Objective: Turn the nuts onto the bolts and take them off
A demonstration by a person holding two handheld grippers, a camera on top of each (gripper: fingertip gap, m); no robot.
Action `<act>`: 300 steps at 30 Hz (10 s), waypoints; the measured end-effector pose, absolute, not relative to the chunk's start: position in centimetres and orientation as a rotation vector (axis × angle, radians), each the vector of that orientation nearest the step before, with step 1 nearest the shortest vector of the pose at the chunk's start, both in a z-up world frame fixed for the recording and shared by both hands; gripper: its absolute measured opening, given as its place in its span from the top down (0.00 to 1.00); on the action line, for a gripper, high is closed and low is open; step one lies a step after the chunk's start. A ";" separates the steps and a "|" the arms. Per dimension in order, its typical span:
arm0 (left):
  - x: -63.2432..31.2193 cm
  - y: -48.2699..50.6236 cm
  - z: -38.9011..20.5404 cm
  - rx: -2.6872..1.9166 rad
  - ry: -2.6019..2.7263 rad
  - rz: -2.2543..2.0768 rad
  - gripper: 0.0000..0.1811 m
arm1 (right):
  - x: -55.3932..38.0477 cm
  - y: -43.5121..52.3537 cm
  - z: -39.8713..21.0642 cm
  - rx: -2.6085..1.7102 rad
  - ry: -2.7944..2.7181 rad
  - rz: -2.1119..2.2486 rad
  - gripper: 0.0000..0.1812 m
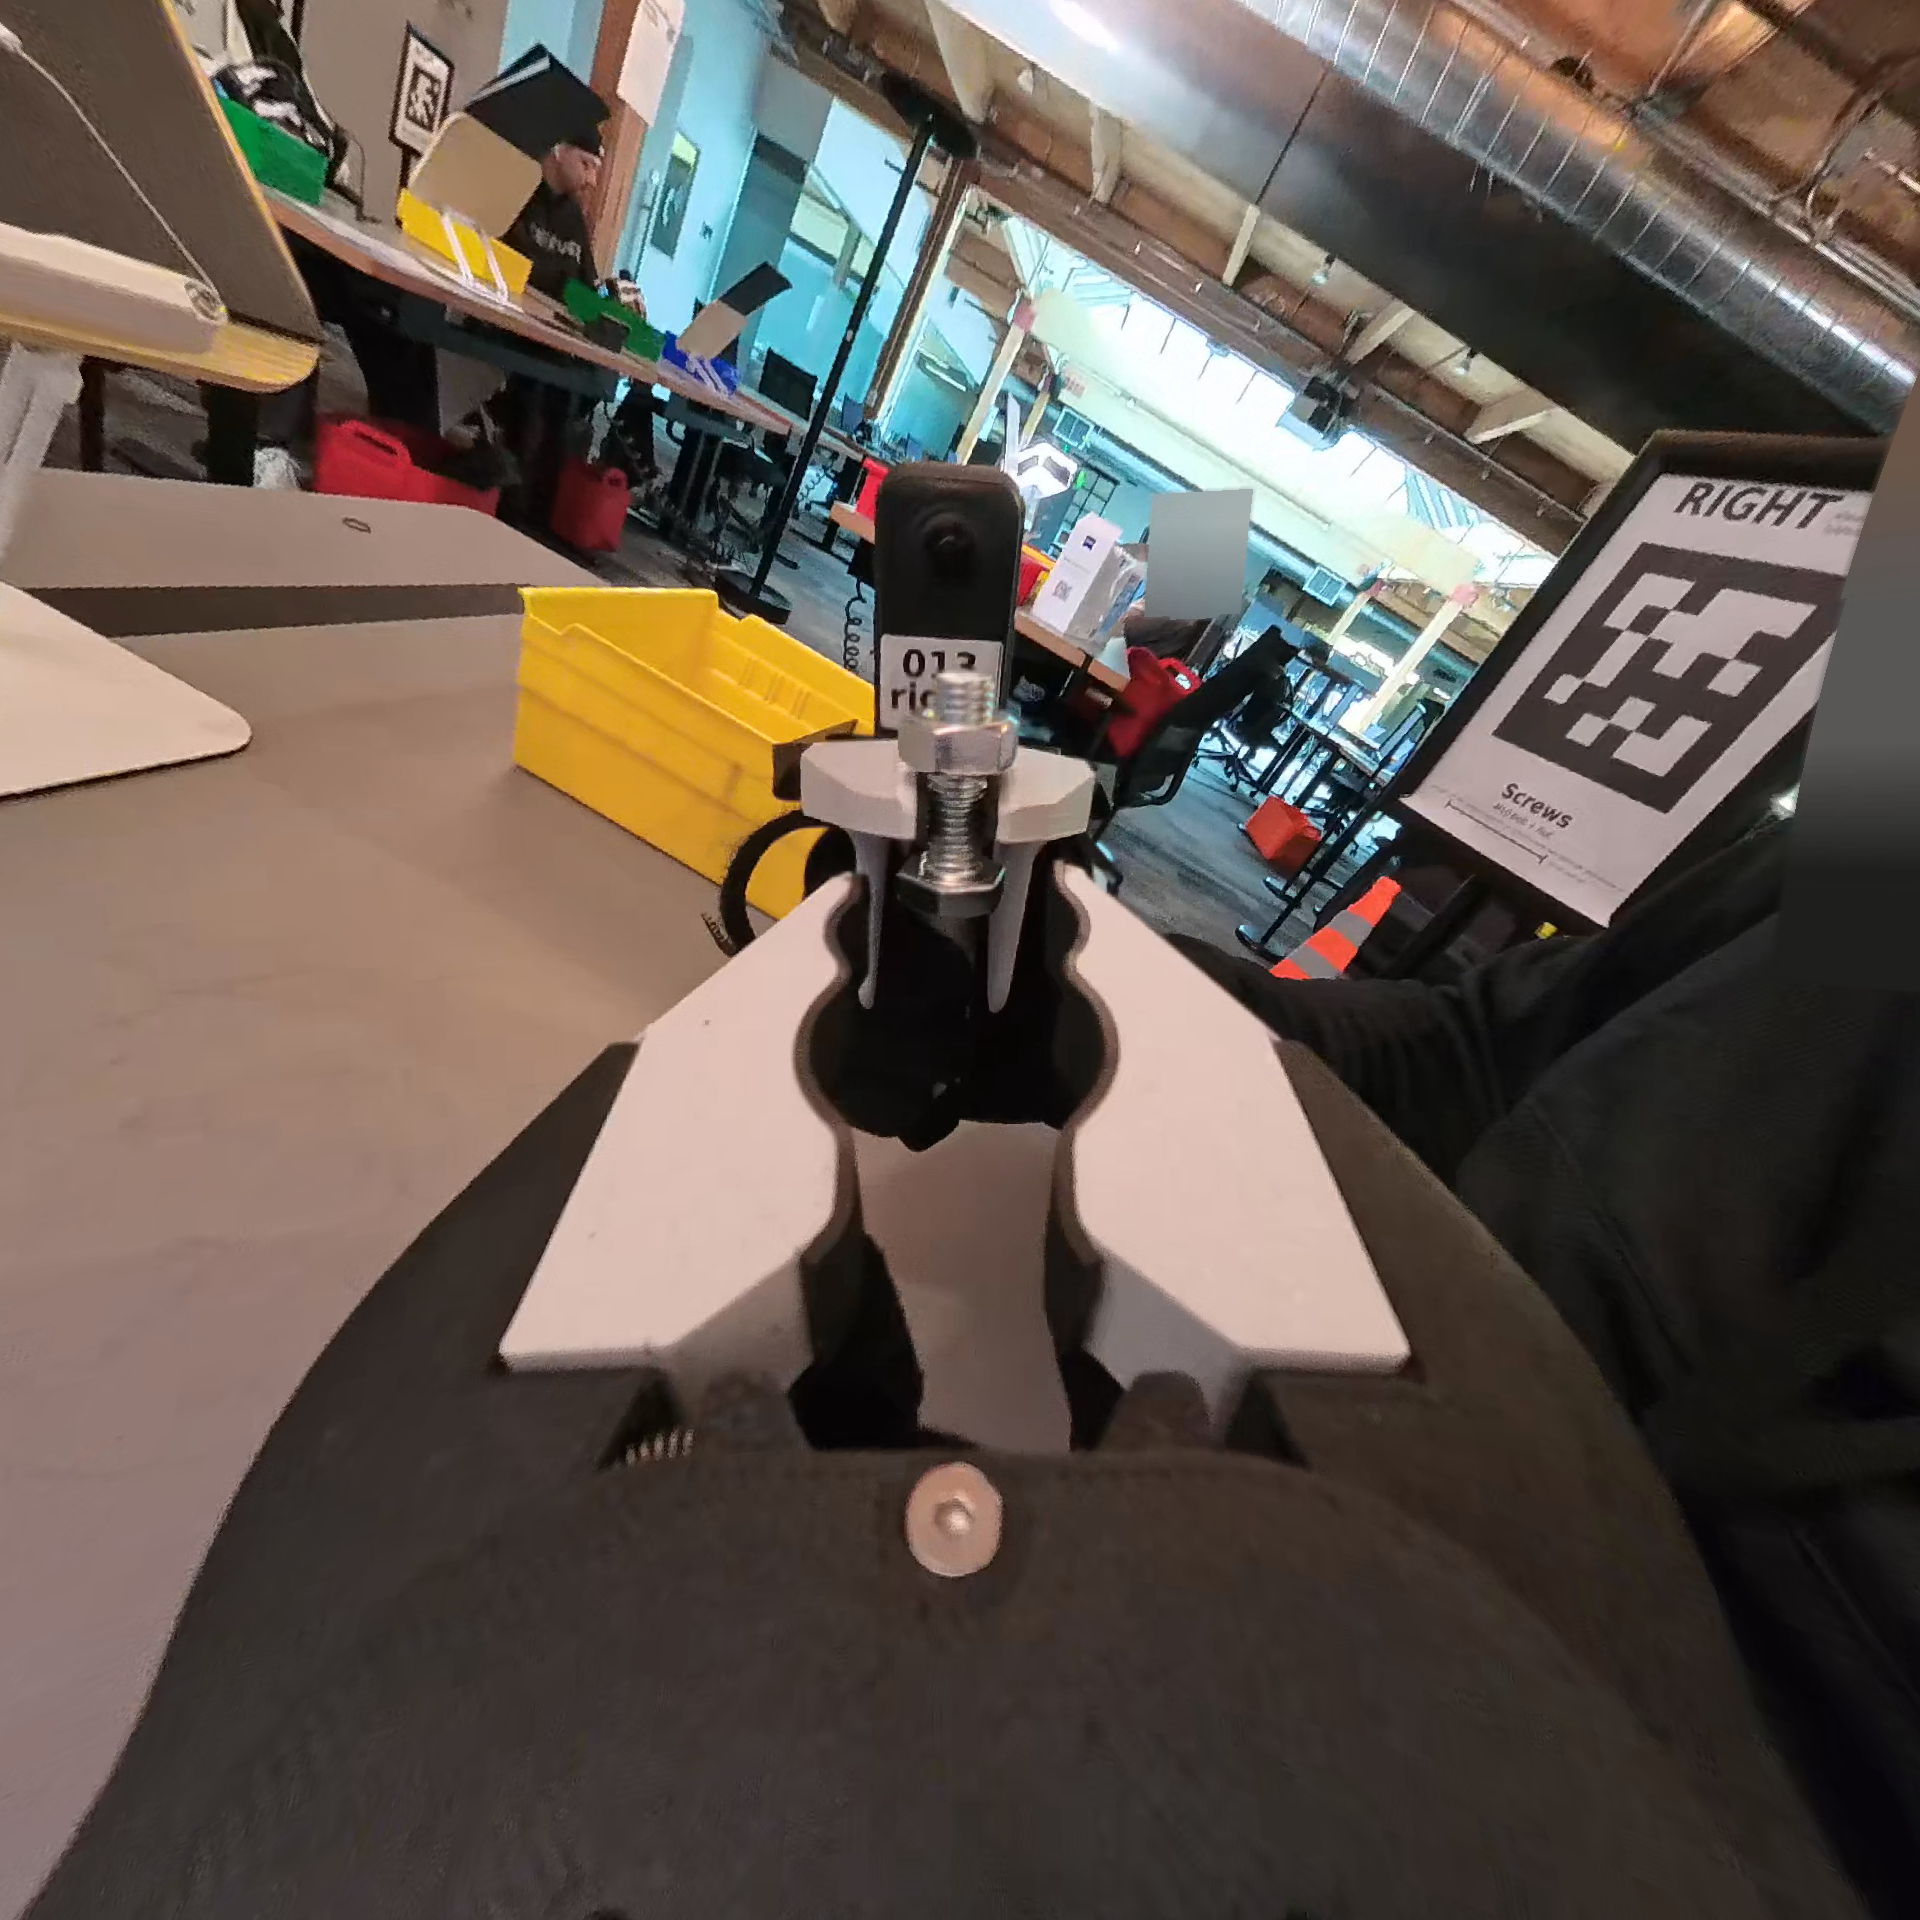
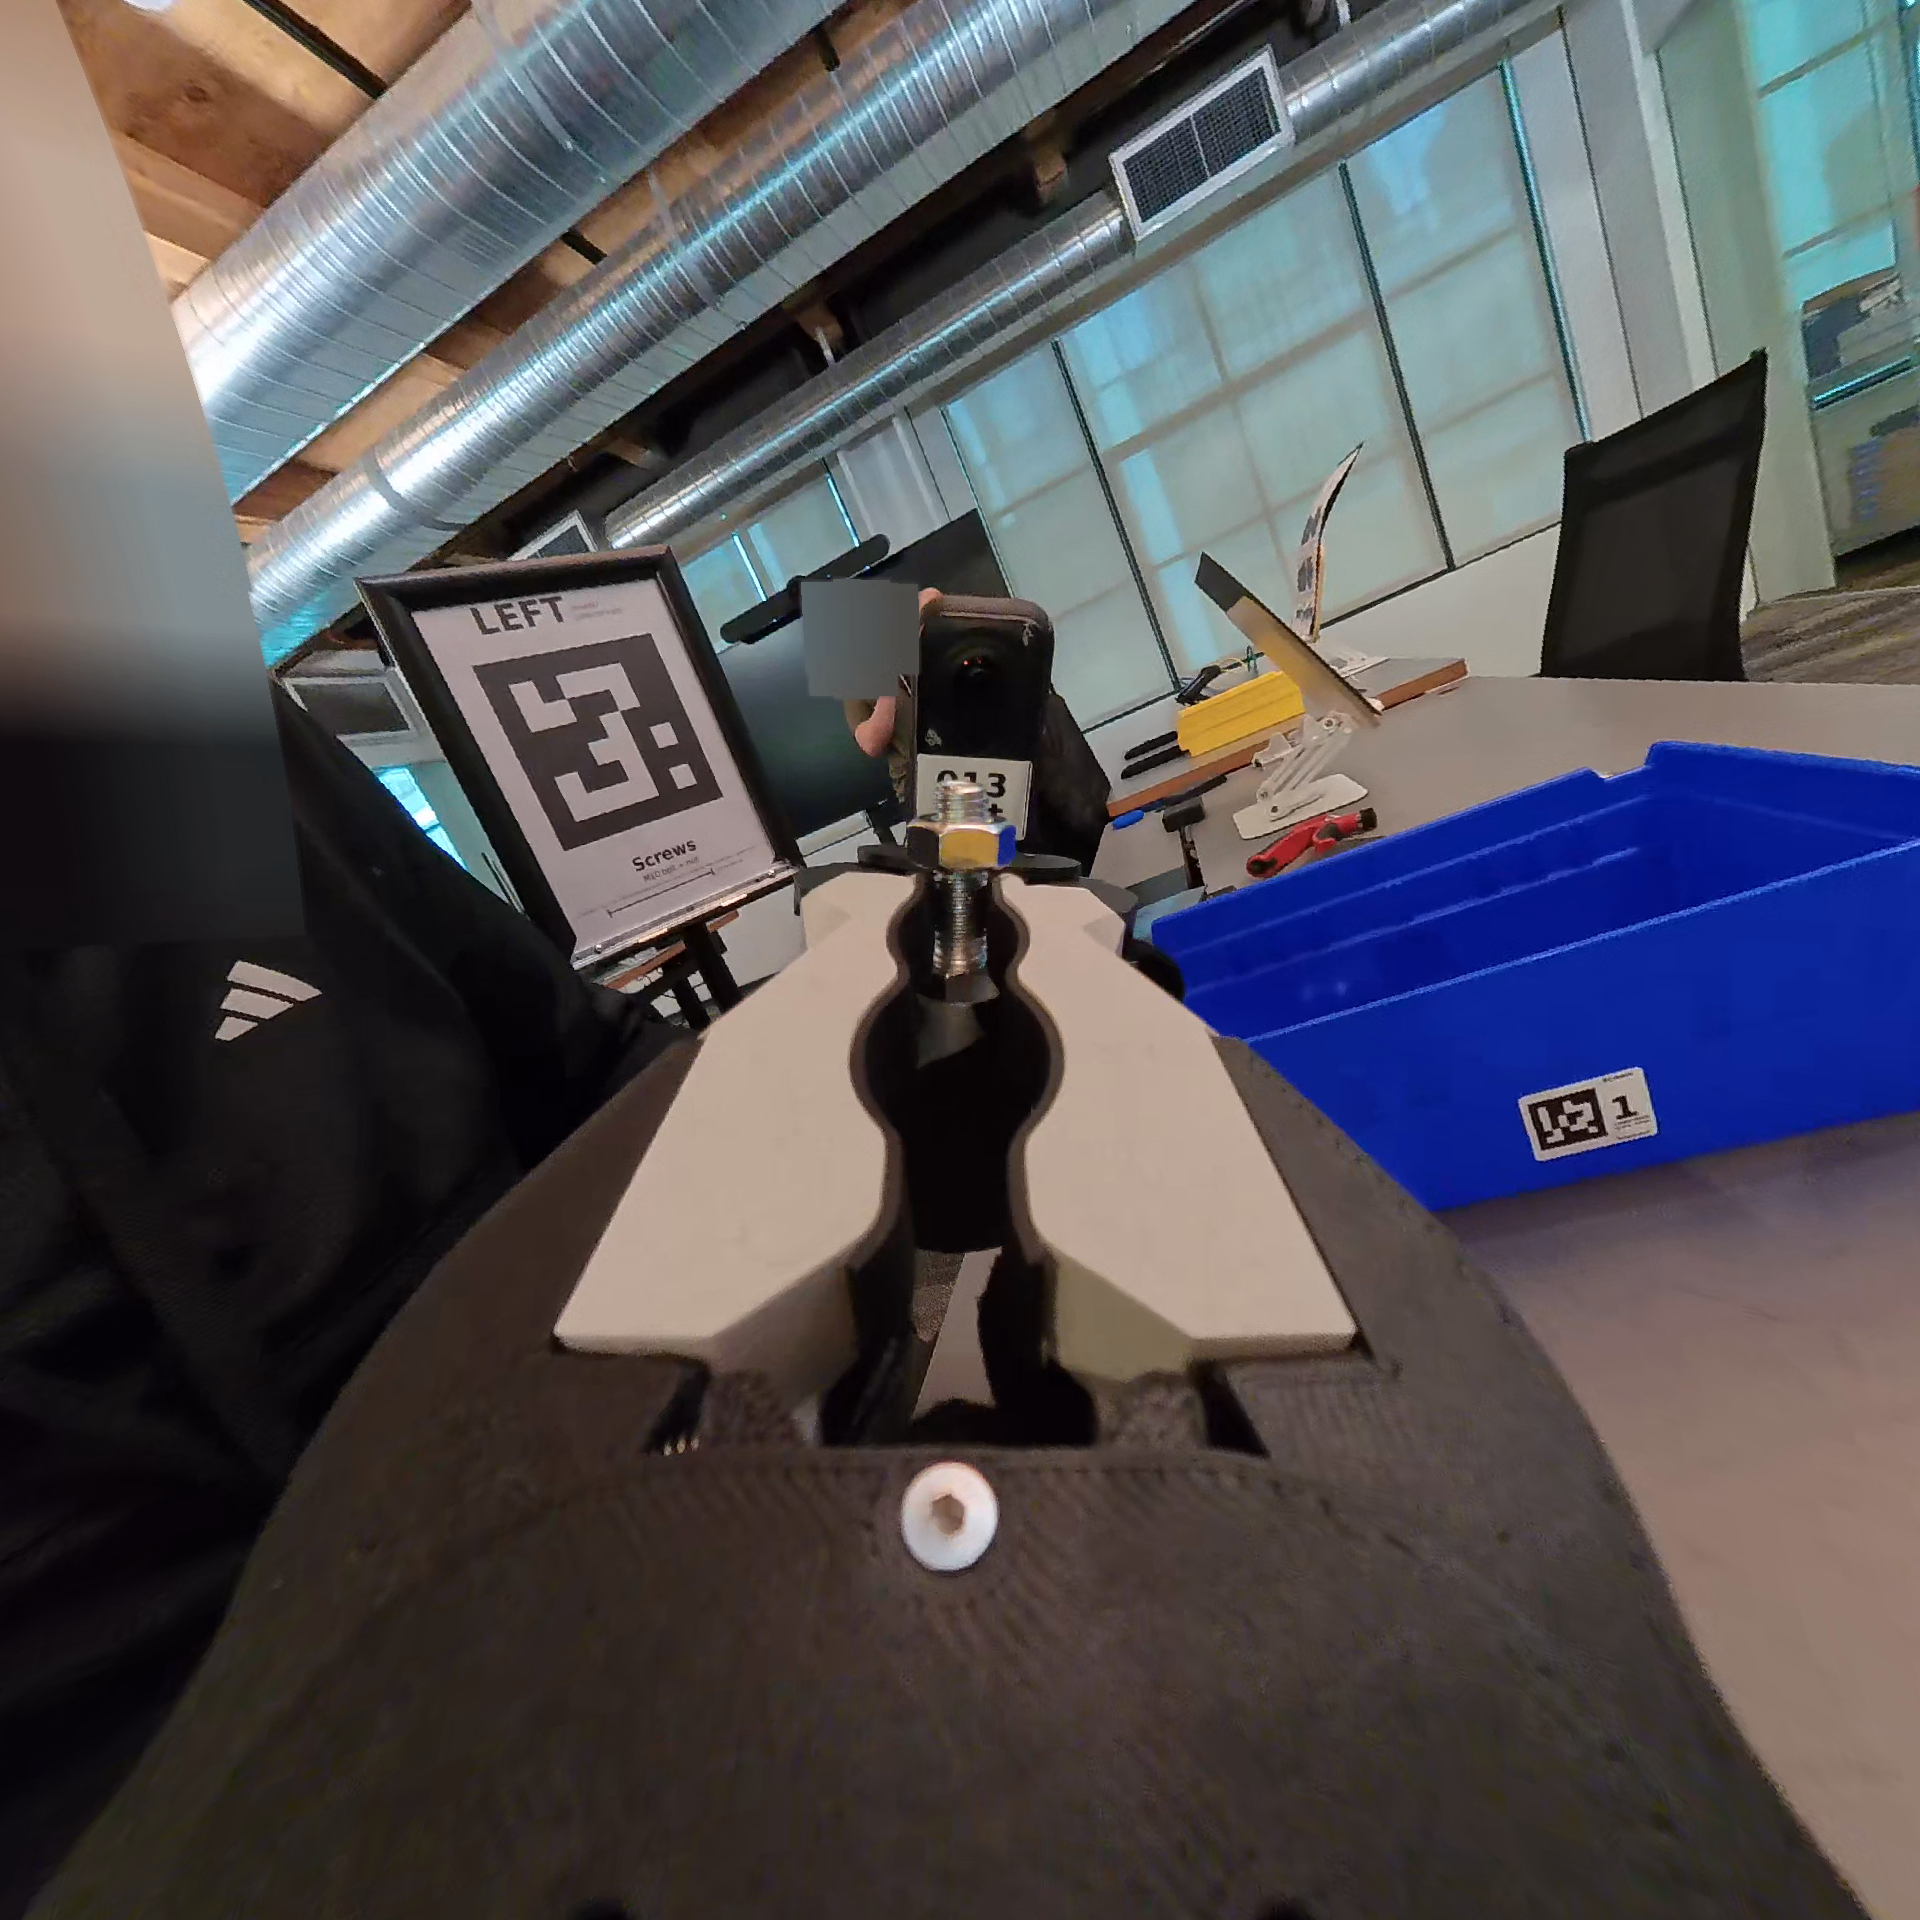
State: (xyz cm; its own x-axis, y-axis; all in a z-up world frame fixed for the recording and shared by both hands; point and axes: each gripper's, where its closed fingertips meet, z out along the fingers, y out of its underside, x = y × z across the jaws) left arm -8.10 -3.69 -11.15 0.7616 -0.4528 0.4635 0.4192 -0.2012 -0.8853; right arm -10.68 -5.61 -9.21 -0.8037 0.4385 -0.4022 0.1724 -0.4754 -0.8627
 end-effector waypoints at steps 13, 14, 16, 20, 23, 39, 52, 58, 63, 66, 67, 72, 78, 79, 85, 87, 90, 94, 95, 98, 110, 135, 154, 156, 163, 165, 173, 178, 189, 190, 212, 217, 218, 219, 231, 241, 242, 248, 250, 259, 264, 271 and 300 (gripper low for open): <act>-8.1 -4.0 -10.6 -1.532 0.047 -0.769 0.91 | -10.4 -5.9 -9.1 -0.881 -1.488 2.499 0.96; -8.2 -4.0 -10.6 -1.534 0.048 -0.750 0.91 | -10.5 -5.9 -9.0 -0.891 -1.487 2.500 0.95; -8.4 -4.0 -10.6 -1.546 0.062 -0.686 0.92 | -11.1 -5.2 -9.2 -0.955 -1.465 2.478 0.74; -8.5 -4.0 -10.7 -1.559 0.094 -0.601 0.91 | -11.2 -4.0 -8.9 -0.951 -1.464 2.381 0.69; -8.5 -4.0 -10.8 -1.538 0.103 -0.595 0.91 | -11.0 -4.3 -8.4 -0.925 -1.512 2.292 0.67; -8.2 -5.1 -8.1 -1.455 0.181 -0.537 0.91 | -11.8 -4.8 -6.6 -0.924 -1.586 2.080 0.64; -8.1 -5.4 -7.4 -1.440 0.215 -0.531 0.92 | -12.4 -6.6 -4.3 -0.854 -1.626 2.044 0.54; -8.7 -6.6 -5.5 -1.384 0.213 -0.533 0.92 | -12.4 -3.1 -5.7 -0.936 -1.567 2.027 0.62; -8.6 -6.6 -5.3 -1.393 0.235 -0.511 0.92 | -11.6 -0.7 -5.9 -0.951 -1.500 2.058 0.53; -8.1 -6.2 -6.2 -1.415 0.244 -0.525 0.91 | -11.5 -4.6 -4.5 -0.848 -1.600 2.055 0.49; -7.9 -6.1 -6.4 -1.418 0.246 -0.528 0.92 | -11.6 -5.8 -4.2 -0.818 -1.633 2.050 0.48; -7.5 -6.2 -6.2 -1.415 0.256 -0.533 0.92 | -12.5 -6.1 -4.3 -0.867 -1.614 2.077 0.50; -8.8 -6.8 -5.4 -1.382 0.235 -0.531 0.92 | -12.6 0.8 -8.5 -1.097 -1.488 2.027 0.59; -8.7 -6.7 -5.6 -1.386 0.235 -0.535 0.92 | -12.3 0.6 -8.0 -1.078 -1.477 2.066 0.55; -7.7 -6.0 -6.9 -1.412 0.247 -0.569 0.92 | -11.5 -5.6 -4.3 -0.839 -1.593 2.096 0.49; -7.4 -6.0 -6.9 -1.409 0.253 -0.582 0.92 | -11.8 -6.2 -4.1 -0.845 -1.588 2.113 0.51; -7.4 -6.3 -6.4 -1.394 0.244 -0.597 0.91 | -12.2 -4.9 -5.2 -0.903 -1.572 2.100 0.48; -8.0 -6.9 -5.2 -1.351 0.241 -0.602 0.92 | -12.5 -0.3 -7.2 -1.060 -1.454 2.107 0.59; -8.0 -6.9 -5.2 -1.355 0.248 -0.593 0.92 | -12.3 -0.2 -7.1 -1.050 -1.457 2.119 0.57; -8.1 -6.7 -5.7 -1.359 0.234 -0.608 0.92 | -11.4 -2.5 -5.4 -0.927 -1.529 2.130 0.49; -7.7 -7.1 -4.9 -1.338 0.249 -0.623 0.91 | -12.4 -0.4 -5.8 -1.036 -1.439 2.098 0.60; -7.0 -6.6 -5.7 -1.364 0.266 -0.643 0.92 | -11.1 -4.8 -3.8 -0.881 -1.564 2.137 0.55; -10.5 -5.3 -8.4 -1.620 0.349 -0.072 0.91 | -9.8 -4.5 -4.7 -1.033 -1.823 1.899 0.81; -10.9 -5.2 -8.7 -1.645 0.368 0.014 0.91 | -10.0 -4.5 -5.1 -1.100 -1.850 1.865 0.81; -11.3 -4.8 -9.8 -1.715 0.421 0.204 0.91 | -10.8 -4.9 -6.2 -1.228 -1.855 1.811 0.85; -11.3 -4.7 -10.1 -1.731 0.440 0.251 0.91 | -11.0 -4.8 -6.5 -1.278 -1.854 1.802 0.86; -11.4 -4.5 -10.2 -1.746 0.451 0.299 0.91 | -11.2 -4.5 -7.1 -1.313 -1.871 1.757 0.91; -10.7 -5.0 -10.1 -1.761 0.459 0.115 0.91 | -10.7 -5.0 -7.0 -1.086 -2.022 1.615 0.91; -8.4 -6.9 -10.5 -1.772 0.444 -0.674 0.91 | -8.8 -6.4 -8.0 -0.305 -2.390 0.800 0.91; -8.3 -7.1 -10.6 -1.764 0.438 -0.726 0.91 | -8.7 -6.4 -8.1 -0.241 -2.388 0.710 0.91; -8.6 -7.3 -9.4 -1.540 0.322 -1.068 0.91 | -9.6 -6.1 -7.6 0.053 -2.160 0.162 0.91; -8.4 -7.3 -9.0 -1.469 0.282 -1.169 0.91 | -9.9 -6.1 -7.3 0.096 -2.072 0.073 0.91; -8.4 -7.3 -8.8 -1.451 0.273 -1.185 0.92 | -9.9 -6.0 -7.2 0.096 -2.055 0.070 0.91; -8.4 -7.3 -8.7 -1.436 0.265 -1.199 0.92 | -10.0 -6.0 -7.0 0.093 -2.036 0.067 0.91; -10.2 -7.3 -7.5 -1.398 0.208 -1.035 0.92 | -8.2 3.7 -4.7 -0.674 -1.964 0.418 0.91; -9.5 -6.7 -8.4 -1.566 0.281 -0.849 0.91 | 4.3 23.4 -17.3 -1.758 -2.007 0.162 0.91; -9.4 -6.5 -8.5 -1.576 0.285 -0.836 0.91 | 5.6 24.1 -18.9 -1.827 -2.042 0.101 0.91; -8.7 -6.2 -8.9 -1.617 0.305 -0.803 0.91 | 10.9 26.0 -27.0 -2.106 -2.238 -0.181 0.91; -8.6 -6.1 -9.2 -1.626 0.303 -0.800 0.91 | 11.8 26.3 -29.0 -2.173 -2.268 -0.212 0.91; -8.5 -5.6 -10.1 -1.638 0.291 -0.811 0.91 | 10.3 27.1 -30.5 -2.212 -2.199 -0.103 0.78; -8.6 -5.6 -10.0 -1.626 0.284 -0.814 0.91 | 7.0 26.2 -22.6 -1.998 -2.019 0.070 0.81; -7.5 -5.7 -8.4 -1.496 0.276 -0.945 0.92 | -3.7 5.2 -7.1 -1.089 -1.988 1.143 0.83; -11.4 -6.8 -7.3 -1.578 0.241 -0.714 1.00 | -2.6 24.3 -11.3 -1.680 -1.840 0.778 0.96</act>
State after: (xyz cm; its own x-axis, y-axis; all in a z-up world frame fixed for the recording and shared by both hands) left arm -11.36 -6.80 -7.27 0.7816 -0.5483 0.2976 0.2550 -0.1546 -0.9545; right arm -2.55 24.29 -11.31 -0.0904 0.9959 0.0000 0.6937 0.0630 -0.7175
